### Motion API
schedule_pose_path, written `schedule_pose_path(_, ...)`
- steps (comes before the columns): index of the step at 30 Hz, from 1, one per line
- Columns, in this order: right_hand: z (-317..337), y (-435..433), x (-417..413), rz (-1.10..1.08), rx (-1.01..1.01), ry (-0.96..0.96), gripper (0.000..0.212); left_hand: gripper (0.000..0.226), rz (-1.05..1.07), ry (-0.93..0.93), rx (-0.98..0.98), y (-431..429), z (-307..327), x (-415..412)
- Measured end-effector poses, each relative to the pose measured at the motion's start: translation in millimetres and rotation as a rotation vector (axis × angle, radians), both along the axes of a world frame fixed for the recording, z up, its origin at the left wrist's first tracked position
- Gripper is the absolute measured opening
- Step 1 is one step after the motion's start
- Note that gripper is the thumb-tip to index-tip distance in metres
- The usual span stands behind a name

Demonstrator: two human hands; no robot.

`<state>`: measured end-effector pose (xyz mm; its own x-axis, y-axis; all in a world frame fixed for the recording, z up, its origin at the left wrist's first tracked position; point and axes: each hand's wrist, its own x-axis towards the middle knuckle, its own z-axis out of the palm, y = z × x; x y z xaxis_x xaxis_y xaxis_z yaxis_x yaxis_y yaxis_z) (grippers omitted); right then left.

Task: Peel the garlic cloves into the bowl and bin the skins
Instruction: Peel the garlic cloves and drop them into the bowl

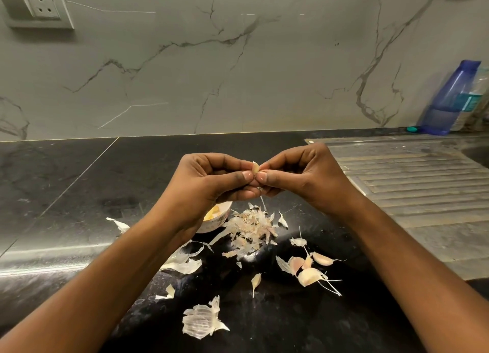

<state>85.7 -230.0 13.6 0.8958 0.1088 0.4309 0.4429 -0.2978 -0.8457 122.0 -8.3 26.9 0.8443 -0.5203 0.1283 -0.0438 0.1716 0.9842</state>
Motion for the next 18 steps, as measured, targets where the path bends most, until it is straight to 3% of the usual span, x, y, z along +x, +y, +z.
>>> schedule_pose_path(18,-4.5,5.4,0.2,-0.05,-0.009,-0.044,0.004,0.034,-0.044,0.087,0.022,-0.5,-0.7,3.1)
